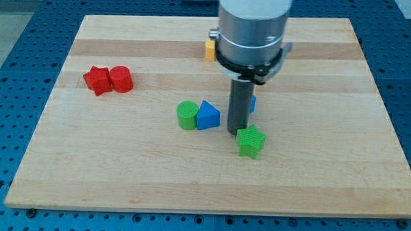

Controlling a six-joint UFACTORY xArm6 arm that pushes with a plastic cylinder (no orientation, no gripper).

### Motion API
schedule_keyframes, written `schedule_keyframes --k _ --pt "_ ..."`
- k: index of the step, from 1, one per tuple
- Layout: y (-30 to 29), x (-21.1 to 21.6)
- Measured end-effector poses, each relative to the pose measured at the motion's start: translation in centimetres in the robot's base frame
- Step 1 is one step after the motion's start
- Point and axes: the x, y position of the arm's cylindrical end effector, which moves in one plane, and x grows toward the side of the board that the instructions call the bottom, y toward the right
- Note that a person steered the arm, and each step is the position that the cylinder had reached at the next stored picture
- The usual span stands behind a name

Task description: Place the blue cube at the bottom right of the yellow hexagon

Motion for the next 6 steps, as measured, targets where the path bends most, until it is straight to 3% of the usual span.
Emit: schedule_keyframes --k 2,3,4,6 --pt "-3.8 -3.8" --pt "-2.0 -8.2" --pt "1.3 -6.5" --pt "2.9 1.3"
